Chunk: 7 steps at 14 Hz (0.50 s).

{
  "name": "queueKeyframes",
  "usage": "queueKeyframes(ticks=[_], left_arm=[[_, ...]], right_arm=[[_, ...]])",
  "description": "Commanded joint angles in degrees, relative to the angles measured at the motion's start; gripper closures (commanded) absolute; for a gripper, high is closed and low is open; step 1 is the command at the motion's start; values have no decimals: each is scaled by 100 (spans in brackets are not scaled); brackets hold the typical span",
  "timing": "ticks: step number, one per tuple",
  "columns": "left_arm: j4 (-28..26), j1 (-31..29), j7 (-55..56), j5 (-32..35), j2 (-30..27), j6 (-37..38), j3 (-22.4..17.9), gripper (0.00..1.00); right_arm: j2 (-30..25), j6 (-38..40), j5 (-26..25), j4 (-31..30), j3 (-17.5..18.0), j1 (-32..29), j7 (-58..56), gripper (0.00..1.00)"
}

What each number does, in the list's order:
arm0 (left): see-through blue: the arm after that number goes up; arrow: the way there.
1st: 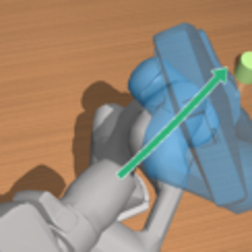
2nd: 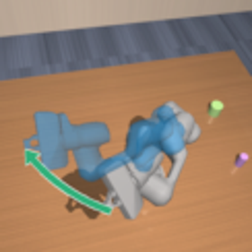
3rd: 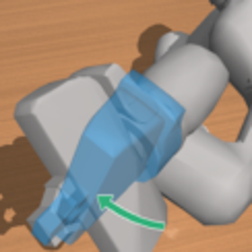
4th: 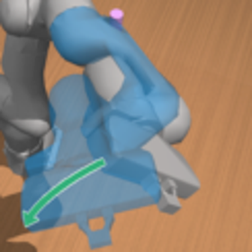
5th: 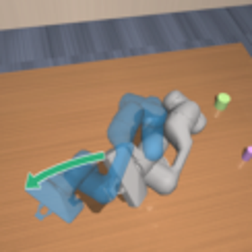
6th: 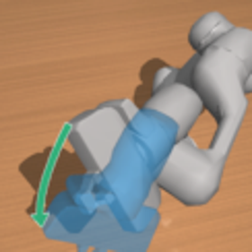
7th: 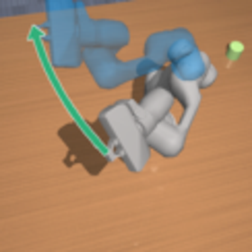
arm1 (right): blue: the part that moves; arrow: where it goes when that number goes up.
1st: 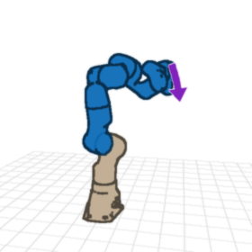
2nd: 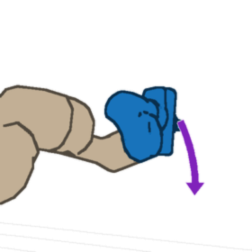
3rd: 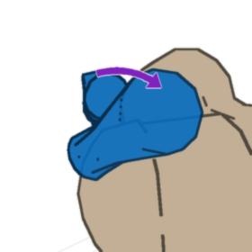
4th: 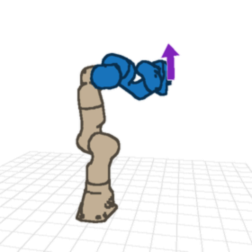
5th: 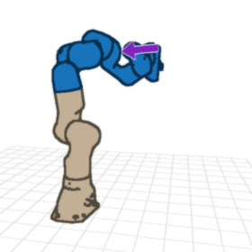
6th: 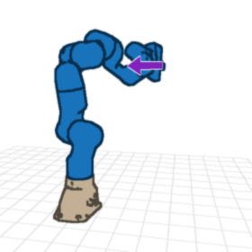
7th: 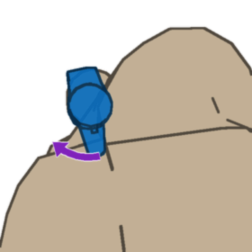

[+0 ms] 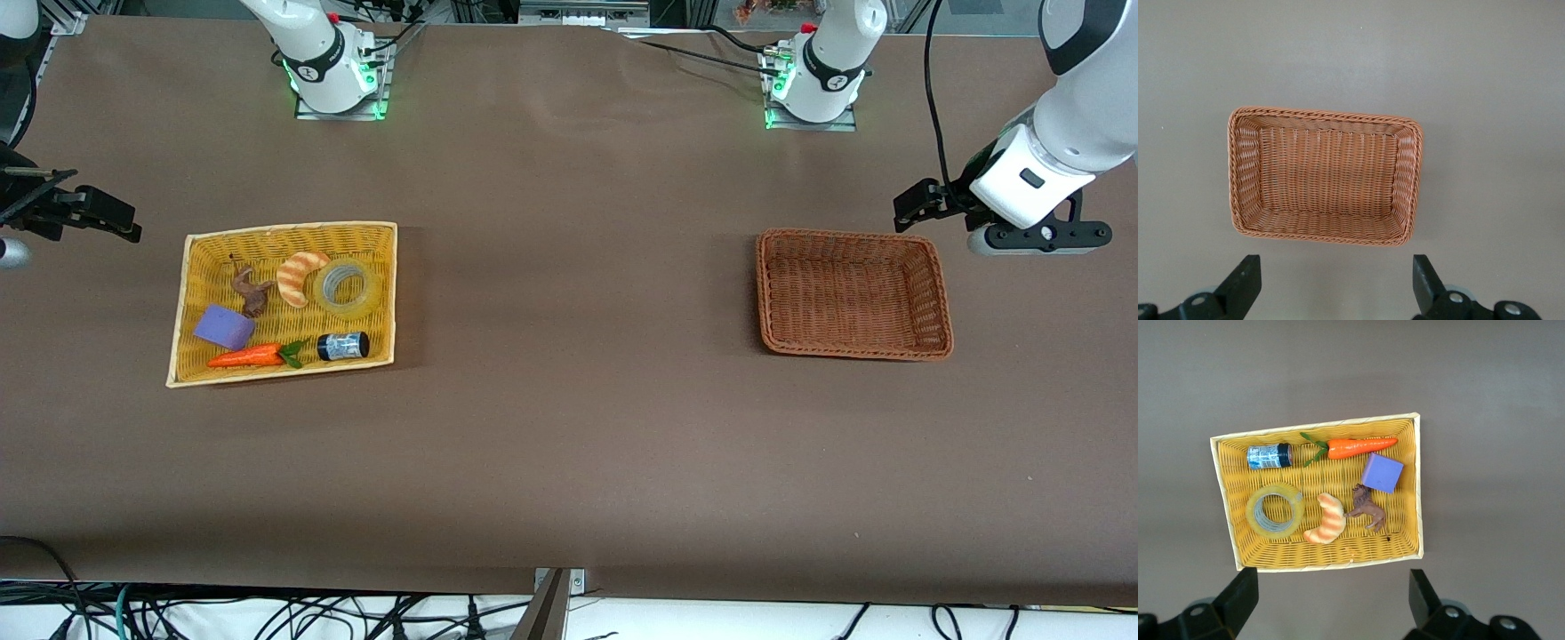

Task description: Transfer tape with both arms

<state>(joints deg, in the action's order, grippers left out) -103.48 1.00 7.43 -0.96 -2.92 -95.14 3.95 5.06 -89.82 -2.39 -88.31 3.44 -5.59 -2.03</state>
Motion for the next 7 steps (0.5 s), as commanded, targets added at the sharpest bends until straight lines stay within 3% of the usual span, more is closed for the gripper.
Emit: queueKeyframes(ticks=[1,7], left_arm=[[-146,-65,-40,-62,-104,-110,35,0],[-137,-74,-40,-53,-68,-92,18,0]], right_arm=[[65,61,-33,138,8,-13,-8,0],[592,455,-51,42,17,5,-61,0]])
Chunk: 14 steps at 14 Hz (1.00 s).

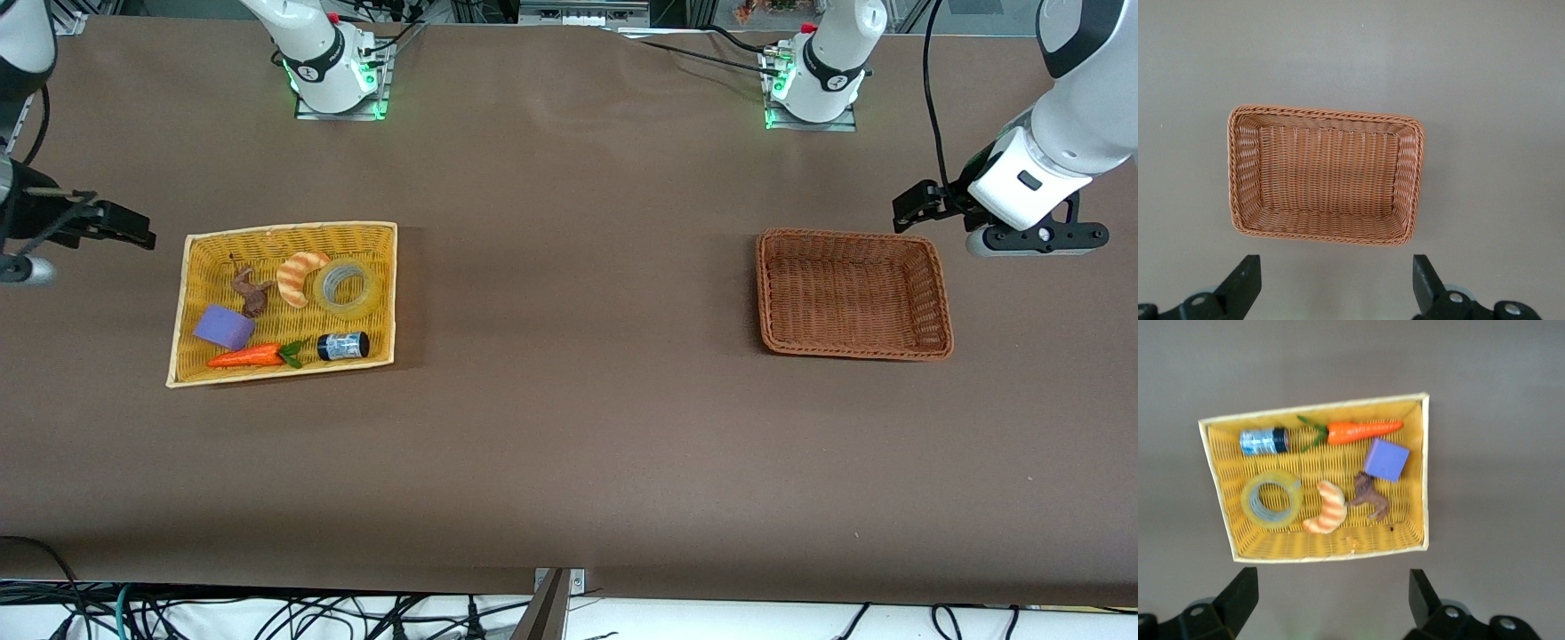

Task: Transfer tape with both arms
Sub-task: 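Move the right gripper over the yellow tray toward the tape roll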

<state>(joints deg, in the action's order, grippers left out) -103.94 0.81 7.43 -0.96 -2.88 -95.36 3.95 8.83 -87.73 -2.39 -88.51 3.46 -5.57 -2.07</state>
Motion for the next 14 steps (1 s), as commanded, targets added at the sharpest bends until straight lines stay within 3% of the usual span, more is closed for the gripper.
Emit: queueKeyframes(ticks=[1,4,9,11,14], left_arm=[[-82,-54,-40,-53,-64,-71,18,0],[-82,-45,-5,-71,-72,-45,27,0],[-29,-45,4,-71,-63,-45,44,0],[-29,-54,-14,-71,-63,-45,44,0],[-29,-54,-14,-71,-63,-36,44,0]], right_arm=[[225,204,-60,-130,15,4,-56,0],[225,-434,-16,-832,23,4,-30,0],[119,-2922,11,-3055,348,21,424,0],[119,-3319,11,-3382,567,21,733,0],[181,-3934,11,-3769,612,21,770,0]])
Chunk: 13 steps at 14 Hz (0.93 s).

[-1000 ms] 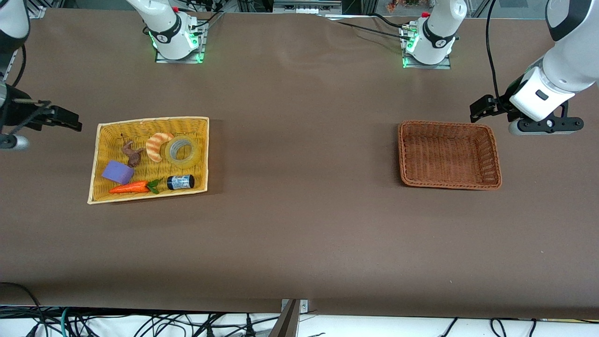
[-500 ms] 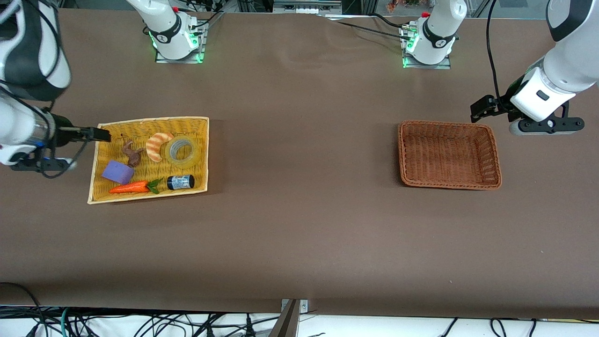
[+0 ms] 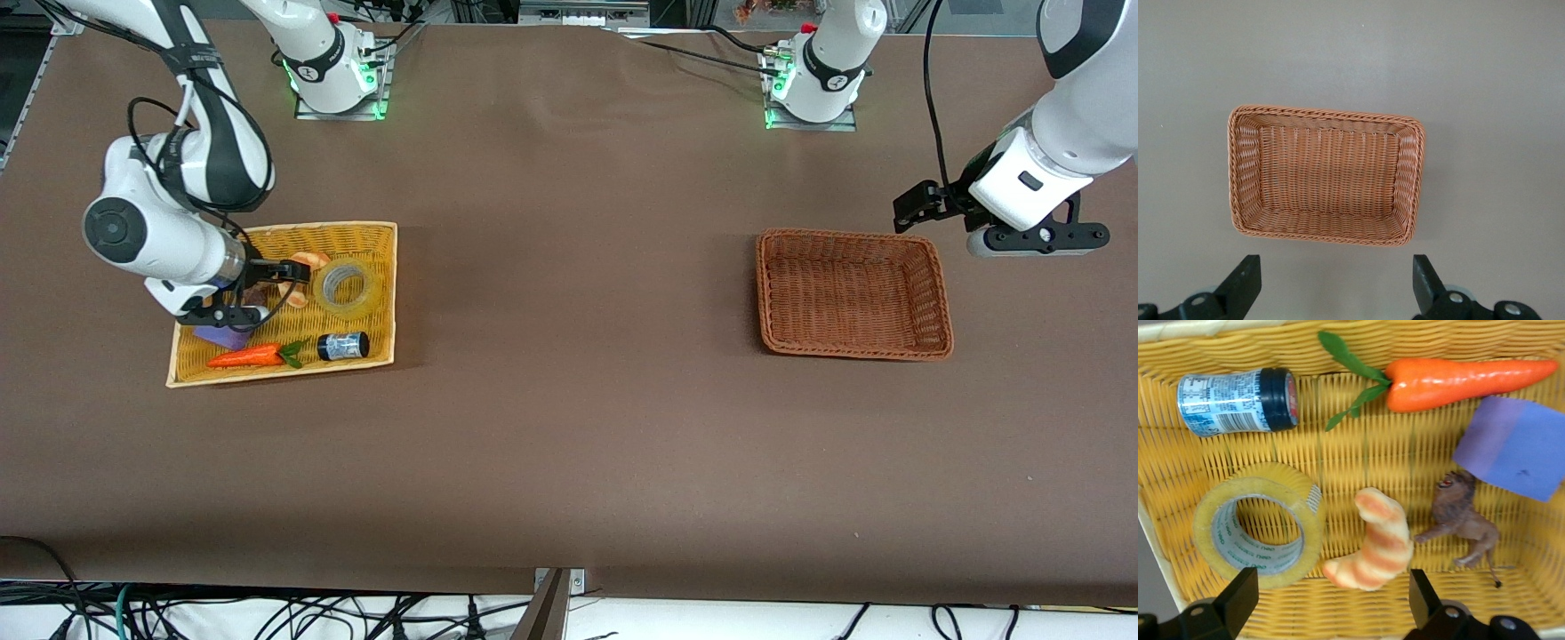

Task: Transfer tape with both arms
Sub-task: 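Move the right gripper over the yellow tray toward the tape roll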

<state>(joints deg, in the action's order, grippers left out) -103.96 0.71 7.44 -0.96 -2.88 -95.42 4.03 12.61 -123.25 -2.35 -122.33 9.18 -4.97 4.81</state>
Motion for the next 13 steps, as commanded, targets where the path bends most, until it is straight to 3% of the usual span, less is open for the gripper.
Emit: queueKeyframes(ticks=[1,5,13], left_arm=[[-27,-45,-5,-71,-64,-29,36,0],[-27,-45,-14,-71,-64,-29,36,0],[-27,-45,-14,-71,-64,-29,36,0]], right_arm=[[-189,-689,6,-597,40,-39,81,0],[-58,-1570,-2,-1126,49,-39,81,0],[285,-2230,-2,-1276,119,-39,90,0]])
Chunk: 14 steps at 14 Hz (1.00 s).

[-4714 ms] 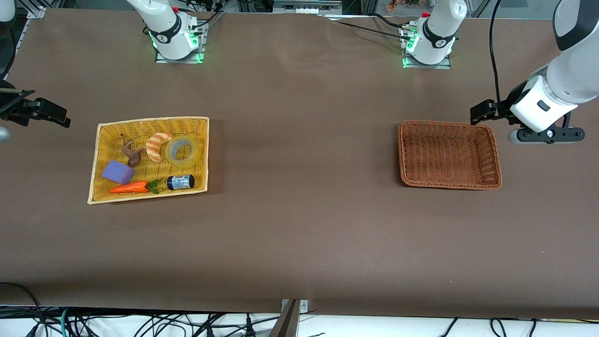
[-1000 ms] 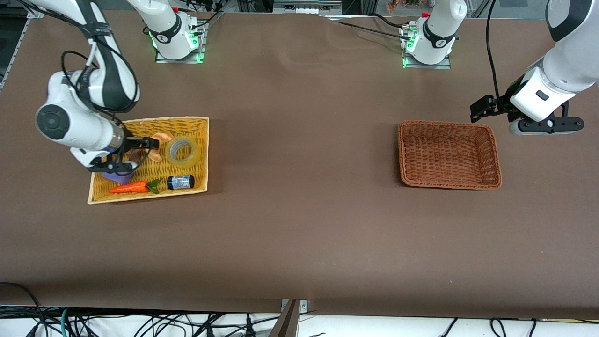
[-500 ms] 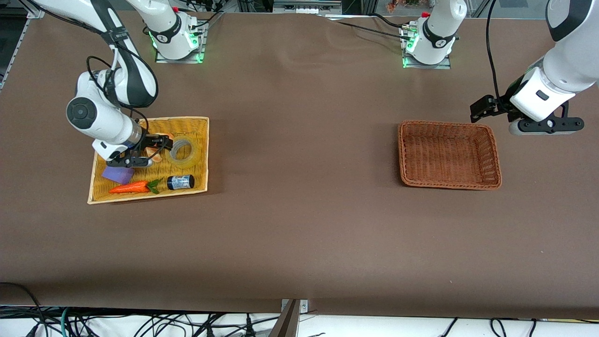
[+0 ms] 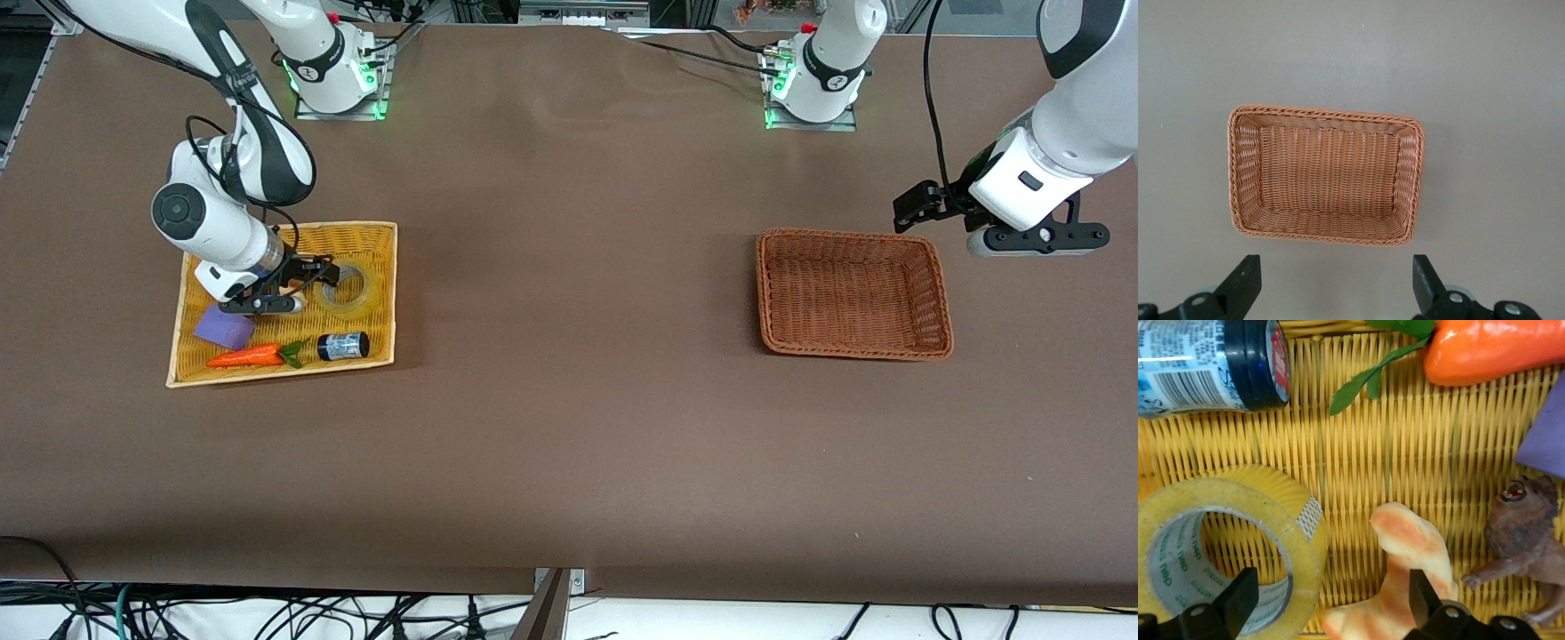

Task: Transfer tape with both arms
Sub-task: 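Move the right gripper over the yellow tray toward the tape roll, then lower the right gripper and grasp the clear tape roll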

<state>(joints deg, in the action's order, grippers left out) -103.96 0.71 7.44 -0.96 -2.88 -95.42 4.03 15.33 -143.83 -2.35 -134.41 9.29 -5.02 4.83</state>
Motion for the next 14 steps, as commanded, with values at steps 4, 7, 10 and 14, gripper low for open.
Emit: queueKeyframes(ticks=[4,7,10,14], left_arm=[[-27,-45,-14,-71,-64,-29,36,0],[-27,-45,-14,-71,-64,-29,36,0],[-27,-45,-14,-71,-64,-29,36,0],[-27,-45,-14,-71,-64,-29,36,0]], right_arm=[[58,-250,-2,-42,283,-25,369,4],[67,-277,-11,-41,292,-25,369,71],[67,-216,-46,-6,336,-25,290,98],[-73,46,-46,204,407,-34,211,100]])
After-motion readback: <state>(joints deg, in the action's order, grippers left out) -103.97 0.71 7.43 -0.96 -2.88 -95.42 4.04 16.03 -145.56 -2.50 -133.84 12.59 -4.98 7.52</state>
